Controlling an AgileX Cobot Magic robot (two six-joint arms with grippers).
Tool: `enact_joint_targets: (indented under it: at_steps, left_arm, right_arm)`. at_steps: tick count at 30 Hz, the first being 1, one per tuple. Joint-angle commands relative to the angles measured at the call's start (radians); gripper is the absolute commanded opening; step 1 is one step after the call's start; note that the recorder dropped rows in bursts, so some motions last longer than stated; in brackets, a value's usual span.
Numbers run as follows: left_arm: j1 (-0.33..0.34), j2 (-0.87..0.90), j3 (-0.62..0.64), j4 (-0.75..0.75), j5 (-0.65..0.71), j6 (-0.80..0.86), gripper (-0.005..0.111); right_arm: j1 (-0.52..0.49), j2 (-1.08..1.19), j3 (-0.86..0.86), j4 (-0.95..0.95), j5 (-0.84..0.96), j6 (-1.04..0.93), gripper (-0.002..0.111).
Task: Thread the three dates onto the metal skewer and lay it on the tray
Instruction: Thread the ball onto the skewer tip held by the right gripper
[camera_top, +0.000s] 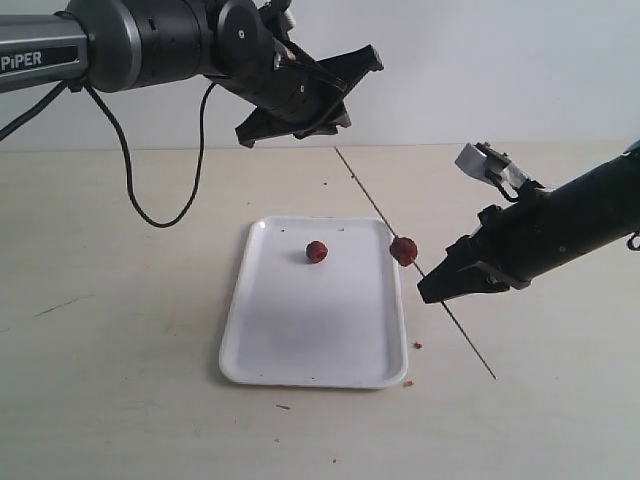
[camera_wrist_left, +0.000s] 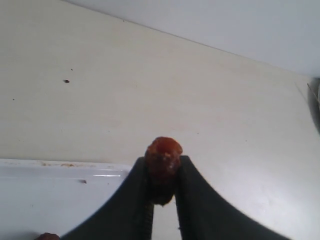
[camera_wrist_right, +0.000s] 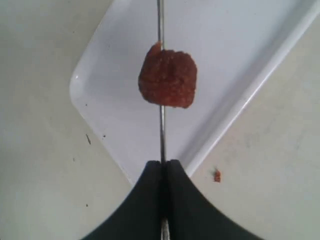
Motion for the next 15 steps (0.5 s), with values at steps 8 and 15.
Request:
enact_joint_targets:
  at_steps: [8,15]
  left_arm:
    - [0.018,-0.012,0.002,0.029,0.012,0.006,0.007]
    - [0.016,-0.012,0.002,0.017,0.012,0.004,0.007]
  right_arm:
    - [-0.004,-0.061,0.012,0.003,-0.019,0.009,0.000]
    - [-0.004,-0.061,0.012,0.005,0.005,0.000,0.000]
